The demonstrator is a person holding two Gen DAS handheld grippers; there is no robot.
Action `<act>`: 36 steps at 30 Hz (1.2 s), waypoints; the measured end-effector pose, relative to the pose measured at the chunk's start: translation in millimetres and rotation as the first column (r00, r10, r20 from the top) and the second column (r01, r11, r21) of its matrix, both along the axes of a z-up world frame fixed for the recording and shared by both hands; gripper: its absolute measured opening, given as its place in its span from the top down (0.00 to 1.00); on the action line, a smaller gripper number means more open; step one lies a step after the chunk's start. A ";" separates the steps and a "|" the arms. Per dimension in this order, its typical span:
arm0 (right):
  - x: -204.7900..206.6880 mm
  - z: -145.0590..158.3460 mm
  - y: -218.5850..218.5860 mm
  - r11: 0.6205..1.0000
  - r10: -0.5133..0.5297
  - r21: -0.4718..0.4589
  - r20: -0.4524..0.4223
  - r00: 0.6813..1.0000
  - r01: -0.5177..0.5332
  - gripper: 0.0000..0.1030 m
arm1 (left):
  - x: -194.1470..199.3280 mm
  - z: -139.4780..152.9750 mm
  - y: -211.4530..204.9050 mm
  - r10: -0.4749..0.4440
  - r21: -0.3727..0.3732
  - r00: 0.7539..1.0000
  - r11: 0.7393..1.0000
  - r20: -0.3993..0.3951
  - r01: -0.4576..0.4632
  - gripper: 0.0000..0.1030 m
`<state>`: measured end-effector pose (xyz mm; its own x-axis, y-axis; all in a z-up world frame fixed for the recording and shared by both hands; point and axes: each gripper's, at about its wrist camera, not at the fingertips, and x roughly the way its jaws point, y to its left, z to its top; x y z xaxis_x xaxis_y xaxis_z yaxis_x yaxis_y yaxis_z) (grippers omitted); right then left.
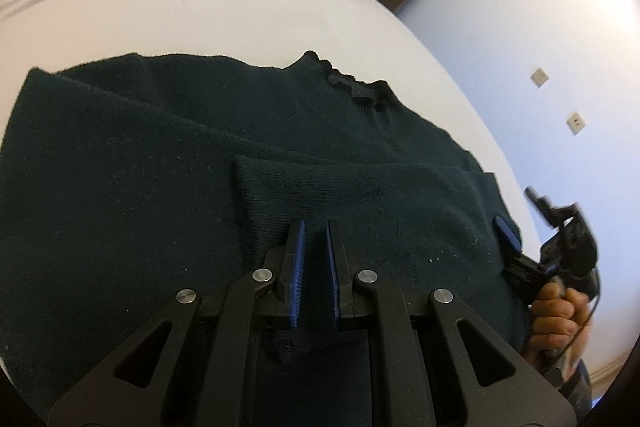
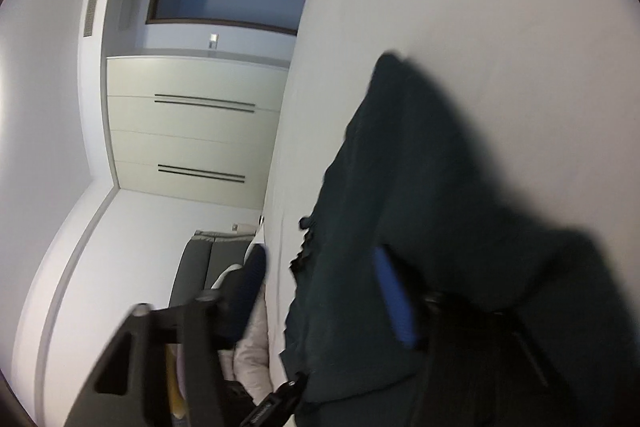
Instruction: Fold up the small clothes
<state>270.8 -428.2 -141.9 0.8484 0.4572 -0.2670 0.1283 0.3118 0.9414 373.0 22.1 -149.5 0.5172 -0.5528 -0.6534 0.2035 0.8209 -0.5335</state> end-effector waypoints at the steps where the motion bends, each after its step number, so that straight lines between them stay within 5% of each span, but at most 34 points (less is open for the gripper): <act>1: -5.5 -1.0 -6.9 1.000 -0.025 -0.008 0.005 1.000 0.025 0.54 | 1.1 -1.2 4.7 0.003 -0.026 1.000 1.000 -0.002 -0.003 0.90; 6: -23.8 6.2 -30.3 0.994 -0.100 -0.046 -0.014 0.995 0.100 0.60 | 1.1 -7.0 8.8 0.007 -0.067 1.000 0.998 0.020 -0.006 0.90; 9: -31.9 31.4 -25.3 0.985 -0.147 -0.089 0.021 0.989 0.149 0.49 | 2.6 -10.8 8.1 0.009 -0.077 1.000 0.997 0.024 -0.007 0.90; 11: -21.5 43.4 -11.3 0.990 -0.099 -0.094 0.050 0.994 0.103 0.36 | 1.3 -13.0 8.7 0.010 -0.081 1.000 0.997 0.026 -0.008 0.90; 18: 42.5 21.8 43.4 0.988 0.125 -0.093 -0.009 0.992 -0.125 0.35 | -4.2 -14.2 11.1 0.013 -0.077 0.999 0.997 0.044 -0.010 0.90; 20: 46.0 14.1 40.0 0.989 0.105 -0.106 -0.014 0.994 -0.106 0.49 | -7.6 -12.6 14.0 0.014 -0.085 0.999 0.996 0.044 -0.010 0.90; 27: 4.0 6.8 -31.2 0.997 -0.054 -0.060 0.007 0.999 0.054 0.67 | -13.0 -10.7 17.6 0.024 -0.089 0.999 0.996 0.048 -0.020 0.90; 28: -7.1 13.2 -39.2 0.992 -0.090 -0.090 -0.005 0.996 0.090 0.63 | -13.2 -9.5 19.8 0.029 -0.097 0.999 0.995 0.039 -0.025 0.90; 29: -19.5 22.2 -45.2 0.982 -0.137 -0.138 -0.029 0.990 0.132 0.43 | -15.9 -5.9 22.9 0.042 -0.092 0.999 0.995 0.031 -0.039 0.90; 30: -34.3 30.4 -49.5 0.971 -0.178 -0.168 -0.037 0.983 0.170 0.37 | -22.3 1.3 25.5 0.058 -0.062 0.998 0.997 0.035 -0.056 0.90; 33: -85.9 67.8 -54.3 0.937 -0.220 -0.273 0.029 0.975 0.219 0.33 | -53.4 25.0 28.4 0.078 0.037 0.993 0.996 0.085 -0.082 0.88; 36: -139.3 120.7 -32.0 0.834 -0.234 -0.483 0.127 0.964 0.266 0.25 | -105.1 59.9 29.9 0.081 0.142 0.977 0.984 0.197 -0.110 0.87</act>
<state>131.5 -460.2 -21.1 0.9376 0.0498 -0.3441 0.2130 0.7001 0.6816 268.0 52.0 -89.7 0.6853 -0.3971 -0.6104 0.2053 0.9096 -0.3612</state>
